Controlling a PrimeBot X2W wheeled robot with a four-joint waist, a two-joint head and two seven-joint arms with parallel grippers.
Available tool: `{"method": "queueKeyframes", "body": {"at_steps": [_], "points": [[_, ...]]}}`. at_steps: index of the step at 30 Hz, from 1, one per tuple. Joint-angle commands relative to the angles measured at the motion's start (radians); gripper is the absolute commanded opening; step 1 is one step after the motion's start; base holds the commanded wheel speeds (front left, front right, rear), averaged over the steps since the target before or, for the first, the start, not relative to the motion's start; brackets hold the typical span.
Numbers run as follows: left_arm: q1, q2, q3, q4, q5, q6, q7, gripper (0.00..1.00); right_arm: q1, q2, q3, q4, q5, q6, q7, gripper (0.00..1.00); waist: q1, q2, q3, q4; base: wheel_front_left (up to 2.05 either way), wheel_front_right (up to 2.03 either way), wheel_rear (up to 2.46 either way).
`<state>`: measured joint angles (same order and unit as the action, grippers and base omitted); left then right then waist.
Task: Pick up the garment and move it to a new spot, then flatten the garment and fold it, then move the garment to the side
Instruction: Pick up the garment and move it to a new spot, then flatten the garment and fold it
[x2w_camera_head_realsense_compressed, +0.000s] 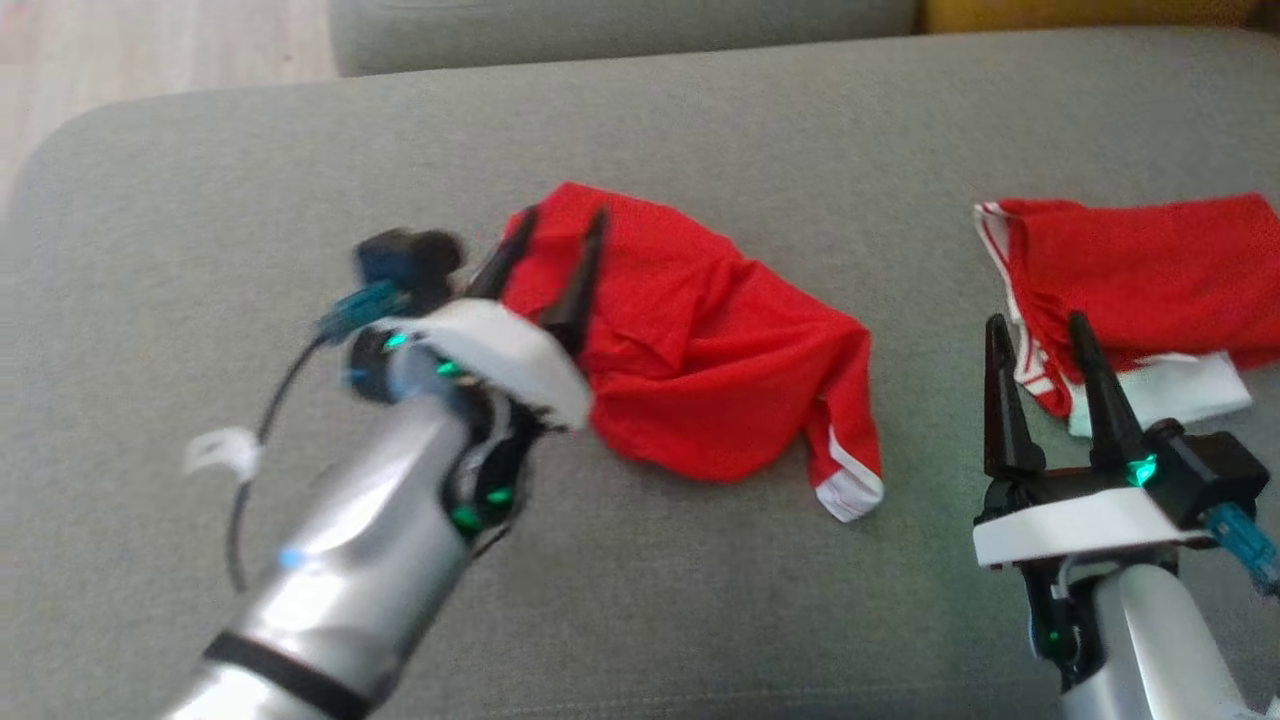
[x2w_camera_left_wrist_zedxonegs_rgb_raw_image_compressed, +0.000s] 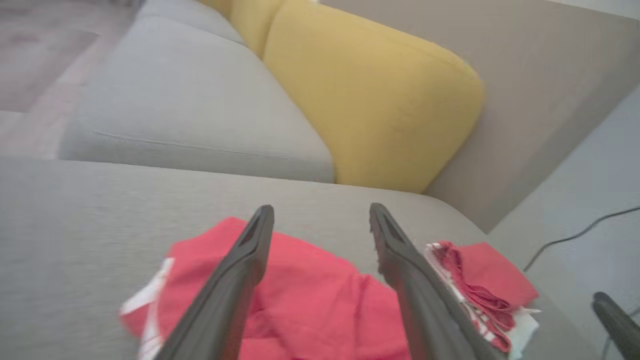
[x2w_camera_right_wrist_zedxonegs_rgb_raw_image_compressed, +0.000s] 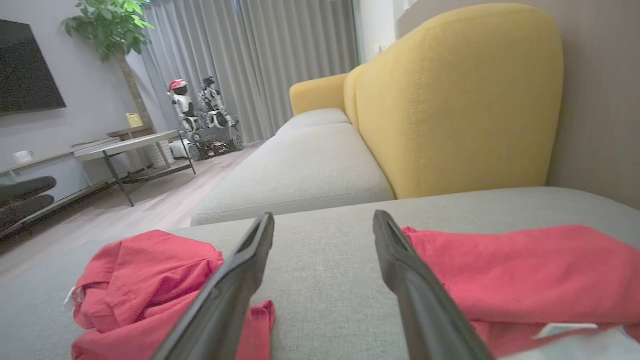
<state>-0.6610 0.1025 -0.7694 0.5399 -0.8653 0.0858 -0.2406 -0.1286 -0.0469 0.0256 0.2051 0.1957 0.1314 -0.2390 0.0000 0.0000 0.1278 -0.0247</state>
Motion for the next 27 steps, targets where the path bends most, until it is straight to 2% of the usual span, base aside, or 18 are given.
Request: {"method": "queueKeyframes", "body": {"at_steps": [1, 6, 11, 15, 20, 27], "points": [[0.017, 0.053, 0.064, -0.039, 0.002, -0.007, -0.015, 1.0, 0.004, -0.003, 0.022, -0.03, -0.01, -0.001, -0.003, 1.0, 0.0, 0.0, -0.026, 0.036, 0.0, 0.0, 0.0], [0.158, 0.124, 0.143, -0.113, 0.031, -0.019, -0.021, 1.0, 0.036, -0.003, 0.02, -0.027, -0.012, -0.001, 0.005, 1.0, 0.0, 0.0, -0.058, 0.086, 0.0, 0.0, 0.0], [0.301, 0.14, 0.213, -0.192, 0.062, -0.039, -0.021, 1.0, 0.053, -0.003, 0.022, -0.028, -0.007, -0.001, 0.009, 1.0, 0.0, 0.0, -0.072, 0.108, 0.0, 0.0, 0.0], [0.4, 0.123, 0.262, -0.228, 0.097, -0.051, -0.021, 1.0, 0.061, -0.003, 0.032, -0.029, -0.006, -0.001, 0.014, 1.0, 0.0, 0.0, -0.082, 0.116, 0.0, 0.0, 0.0], [0.437, 0.082, 0.296, -0.234, 0.132, -0.066, -0.021, 1.0, 0.046, -0.003, 0.067, -0.039, -0.037, -0.001, 0.036, 1.0, 0.0, 0.0, -0.085, 0.124, 0.0, 0.0, 0.0], [0.436, 0.035, 0.321, -0.211, 0.163, -0.095, -0.021, 1.0, -0.085, -0.039, 0.25, -0.03, -0.086, -0.001, 0.172, 1.0, 0.0, 0.0, -0.052, 0.161, 0.0, 0.0, 0.0]]}}
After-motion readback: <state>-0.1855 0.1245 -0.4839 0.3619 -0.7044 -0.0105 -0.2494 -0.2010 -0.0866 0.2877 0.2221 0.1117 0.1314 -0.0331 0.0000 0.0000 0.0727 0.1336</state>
